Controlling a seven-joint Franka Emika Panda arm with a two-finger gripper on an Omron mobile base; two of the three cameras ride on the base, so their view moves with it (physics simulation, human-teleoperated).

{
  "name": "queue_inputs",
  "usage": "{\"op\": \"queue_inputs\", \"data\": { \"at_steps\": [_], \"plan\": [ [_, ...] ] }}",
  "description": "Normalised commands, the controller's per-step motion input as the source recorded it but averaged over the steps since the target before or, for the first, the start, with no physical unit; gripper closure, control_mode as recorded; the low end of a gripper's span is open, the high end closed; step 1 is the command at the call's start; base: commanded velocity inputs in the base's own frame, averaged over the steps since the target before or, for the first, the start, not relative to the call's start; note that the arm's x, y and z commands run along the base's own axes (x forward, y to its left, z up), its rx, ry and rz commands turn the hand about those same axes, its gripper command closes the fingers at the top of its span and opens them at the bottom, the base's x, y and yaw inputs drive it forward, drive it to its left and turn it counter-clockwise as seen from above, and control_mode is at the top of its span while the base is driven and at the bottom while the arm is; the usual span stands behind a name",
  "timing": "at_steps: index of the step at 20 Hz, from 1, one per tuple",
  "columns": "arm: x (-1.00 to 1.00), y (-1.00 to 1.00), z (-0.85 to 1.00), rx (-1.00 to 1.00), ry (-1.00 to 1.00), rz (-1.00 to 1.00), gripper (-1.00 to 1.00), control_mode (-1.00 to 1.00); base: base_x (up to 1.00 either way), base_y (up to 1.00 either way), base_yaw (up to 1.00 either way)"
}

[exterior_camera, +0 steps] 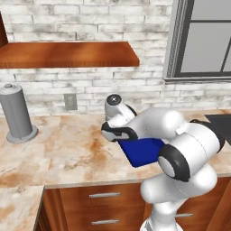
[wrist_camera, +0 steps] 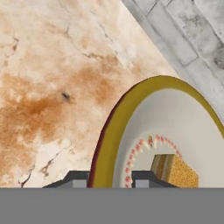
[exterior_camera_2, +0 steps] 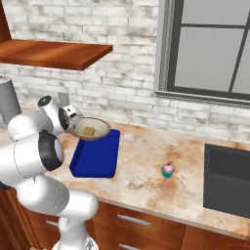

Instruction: Place the bowl with cake and the cupcake onto the tray.

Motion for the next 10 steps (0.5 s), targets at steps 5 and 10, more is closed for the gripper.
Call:
{"op": "queue_inputs", "data": {
  "at_steps": [5, 10],
  "plan": [
    [0.02, -0.43, -0.25, 0.0, 0.0, 0.0, 1.0, -1.0, 0.0, 0.0, 0.0],
    [0.0, -0.08, -0.32, 0.0, 0.0, 0.0, 1.0, -1.0, 0.0, 0.0, 0.0]
  ]
}}
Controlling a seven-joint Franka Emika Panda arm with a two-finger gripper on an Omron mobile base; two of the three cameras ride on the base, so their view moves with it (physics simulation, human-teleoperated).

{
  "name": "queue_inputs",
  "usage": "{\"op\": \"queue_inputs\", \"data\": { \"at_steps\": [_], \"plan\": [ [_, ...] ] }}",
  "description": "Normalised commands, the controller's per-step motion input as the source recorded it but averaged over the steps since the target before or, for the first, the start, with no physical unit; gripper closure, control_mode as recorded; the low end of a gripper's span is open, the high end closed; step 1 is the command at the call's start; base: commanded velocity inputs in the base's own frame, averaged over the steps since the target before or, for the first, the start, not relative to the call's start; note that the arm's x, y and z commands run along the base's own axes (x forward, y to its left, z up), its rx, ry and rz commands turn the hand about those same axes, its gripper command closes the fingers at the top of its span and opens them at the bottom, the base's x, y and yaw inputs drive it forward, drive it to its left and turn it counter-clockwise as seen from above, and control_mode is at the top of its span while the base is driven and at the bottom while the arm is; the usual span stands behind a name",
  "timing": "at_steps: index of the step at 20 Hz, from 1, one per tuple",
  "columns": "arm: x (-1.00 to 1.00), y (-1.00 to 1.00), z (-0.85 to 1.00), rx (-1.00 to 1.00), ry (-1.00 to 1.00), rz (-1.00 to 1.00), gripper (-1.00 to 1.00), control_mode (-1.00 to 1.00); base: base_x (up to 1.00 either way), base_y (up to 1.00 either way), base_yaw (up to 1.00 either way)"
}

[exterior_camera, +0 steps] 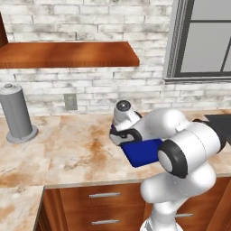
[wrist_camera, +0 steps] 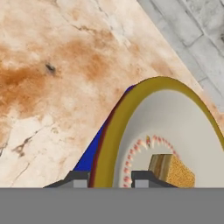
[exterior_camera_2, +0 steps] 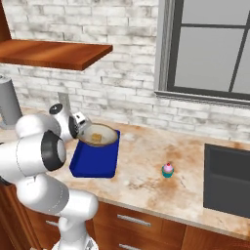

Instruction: Place the bowl with cake and the cupcake onto the tray.

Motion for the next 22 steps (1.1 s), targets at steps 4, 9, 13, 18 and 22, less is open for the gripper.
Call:
{"op": "queue_inputs", "data": {
  "at_steps": [4, 9, 13, 18, 22],
  "plan": [
    [0.11, -0.06, -0.31, 0.0, 0.0, 0.0, 1.0, -1.0, 0.0, 0.0, 0.0],
    [0.22, -0.24, -0.22, 0.0, 0.0, 0.01, 1.0, -1.0, 0.0, 0.0, 0.0],
    [0.0, 0.0, 0.0, 0.0, 0.0, 0.0, -1.0, -1.0, 0.0, 0.0, 0.0],
    [-0.17, 0.0, 0.12, 0.0, -0.01, 0.0, -1.0, -1.0, 0.0, 0.0, 0.0],
    [-0.18, -0.01, 0.2, 0.0, -0.03, 0.0, -1.0, -1.0, 0.0, 0.0, 0.0]
  ]
}}
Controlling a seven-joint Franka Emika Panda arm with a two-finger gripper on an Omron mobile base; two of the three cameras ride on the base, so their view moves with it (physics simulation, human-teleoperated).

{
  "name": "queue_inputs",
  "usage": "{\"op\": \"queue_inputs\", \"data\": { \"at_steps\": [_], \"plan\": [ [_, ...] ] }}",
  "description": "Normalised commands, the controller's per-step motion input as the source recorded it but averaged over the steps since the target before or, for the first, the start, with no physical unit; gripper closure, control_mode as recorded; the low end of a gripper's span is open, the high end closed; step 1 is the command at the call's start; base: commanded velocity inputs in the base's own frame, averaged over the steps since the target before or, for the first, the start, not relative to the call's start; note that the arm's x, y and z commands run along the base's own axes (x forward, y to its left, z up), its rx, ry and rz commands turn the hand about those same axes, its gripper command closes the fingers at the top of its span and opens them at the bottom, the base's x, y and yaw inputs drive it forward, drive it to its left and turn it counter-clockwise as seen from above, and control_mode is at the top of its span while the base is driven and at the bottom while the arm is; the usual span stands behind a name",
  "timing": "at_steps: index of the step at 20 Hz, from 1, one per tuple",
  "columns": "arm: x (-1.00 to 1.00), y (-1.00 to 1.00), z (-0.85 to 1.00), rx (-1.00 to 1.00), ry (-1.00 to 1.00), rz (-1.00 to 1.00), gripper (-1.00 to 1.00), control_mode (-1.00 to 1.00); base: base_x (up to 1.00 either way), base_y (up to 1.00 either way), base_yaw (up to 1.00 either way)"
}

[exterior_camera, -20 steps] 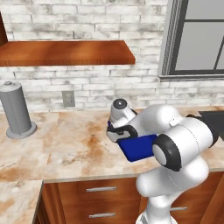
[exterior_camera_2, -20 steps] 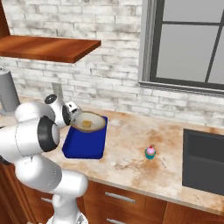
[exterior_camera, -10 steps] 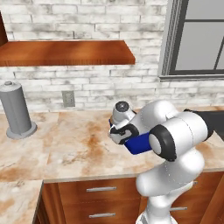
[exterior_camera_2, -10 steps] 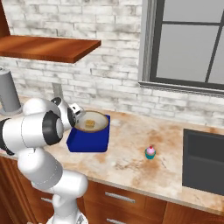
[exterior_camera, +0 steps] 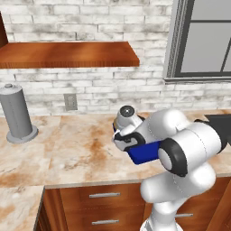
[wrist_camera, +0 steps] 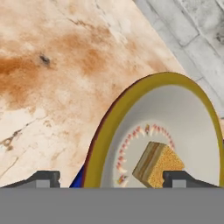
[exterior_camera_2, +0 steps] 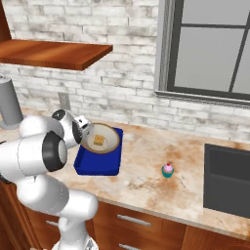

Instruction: Place the bowl with cake and the cupcake onto the tray.

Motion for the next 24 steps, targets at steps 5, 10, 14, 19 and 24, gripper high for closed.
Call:
{"op": "queue_inputs", "data": {
  "at_steps": [5, 10, 14, 19, 24],
  "plan": [
    [-0.19, -0.19, 0.37, 0.0, 0.0, 0.0, -1.0, -1.0, 0.0, 0.0, 0.0],
    [-0.16, -0.91, 0.44, 0.03, 0.11, -0.12, -1.0, -1.0, 0.0, 0.0, 0.0],
    [-0.02, -1.0, 0.15, 0.1, 0.19, -0.28, -1.0, -1.0, 0.0, 0.0, 0.0],
    [0.0, -1.0, 0.0, 0.1, 0.32, -0.36, -1.0, -1.0, 0.0, 0.0, 0.0],
    [0.0, -1.0, 0.0, 0.13, 0.32, -0.44, -1.0, -1.0, 0.0, 0.0, 0.0]
  ]
}}
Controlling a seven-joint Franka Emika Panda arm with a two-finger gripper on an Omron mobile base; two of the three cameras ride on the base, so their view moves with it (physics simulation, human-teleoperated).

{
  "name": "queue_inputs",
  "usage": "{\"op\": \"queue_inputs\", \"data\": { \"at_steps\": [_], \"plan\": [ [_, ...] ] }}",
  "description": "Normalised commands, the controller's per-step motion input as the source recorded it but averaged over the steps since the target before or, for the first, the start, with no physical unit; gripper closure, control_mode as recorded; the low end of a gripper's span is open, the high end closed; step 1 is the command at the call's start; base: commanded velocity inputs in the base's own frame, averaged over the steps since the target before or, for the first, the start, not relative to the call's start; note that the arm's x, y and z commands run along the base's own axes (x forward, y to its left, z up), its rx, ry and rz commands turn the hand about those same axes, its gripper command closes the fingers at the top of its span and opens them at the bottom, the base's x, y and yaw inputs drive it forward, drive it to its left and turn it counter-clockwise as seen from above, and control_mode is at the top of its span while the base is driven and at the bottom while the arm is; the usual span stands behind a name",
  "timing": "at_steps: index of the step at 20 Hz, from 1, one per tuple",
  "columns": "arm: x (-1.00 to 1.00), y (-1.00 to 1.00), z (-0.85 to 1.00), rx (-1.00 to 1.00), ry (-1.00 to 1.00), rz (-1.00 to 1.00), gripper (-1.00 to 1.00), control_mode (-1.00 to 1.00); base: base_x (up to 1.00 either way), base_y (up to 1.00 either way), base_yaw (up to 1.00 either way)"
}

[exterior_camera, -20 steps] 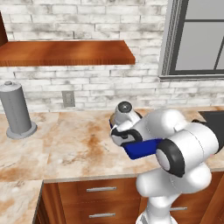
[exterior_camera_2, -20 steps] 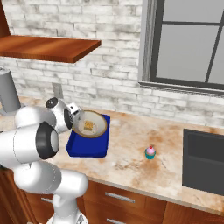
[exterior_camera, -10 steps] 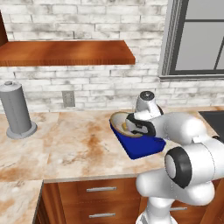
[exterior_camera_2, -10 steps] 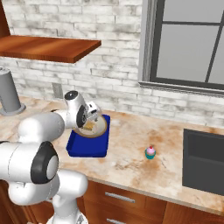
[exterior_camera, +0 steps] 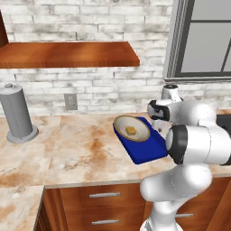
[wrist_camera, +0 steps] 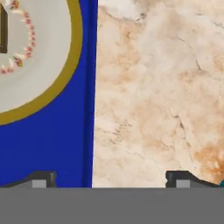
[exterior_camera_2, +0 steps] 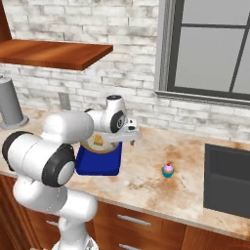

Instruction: Place the bowl with cake and the cupcake onto the tray.

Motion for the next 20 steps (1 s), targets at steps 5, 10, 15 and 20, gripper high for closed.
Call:
{"op": "queue_inputs", "data": {
  "at_steps": [5, 10, 15, 20],
  "plan": [
    [-0.23, -0.9, 0.0, 0.15, 0.08, -0.32, -1.0, -1.0, 0.0, 0.0, 0.0],
    [-0.65, -0.55, -0.04, 0.14, -0.2, -0.18, -1.0, -1.0, 0.0, 0.0, 0.0],
    [-0.31, -0.8, -0.11, 0.08, -0.24, -0.09, -1.0, -1.0, 0.0, 0.0, 0.0],
    [0.13, -0.5, 0.0, 0.0, 0.05, 0.0, -1.0, -1.0, 0.0, 0.0, 0.0]
  ]
}}
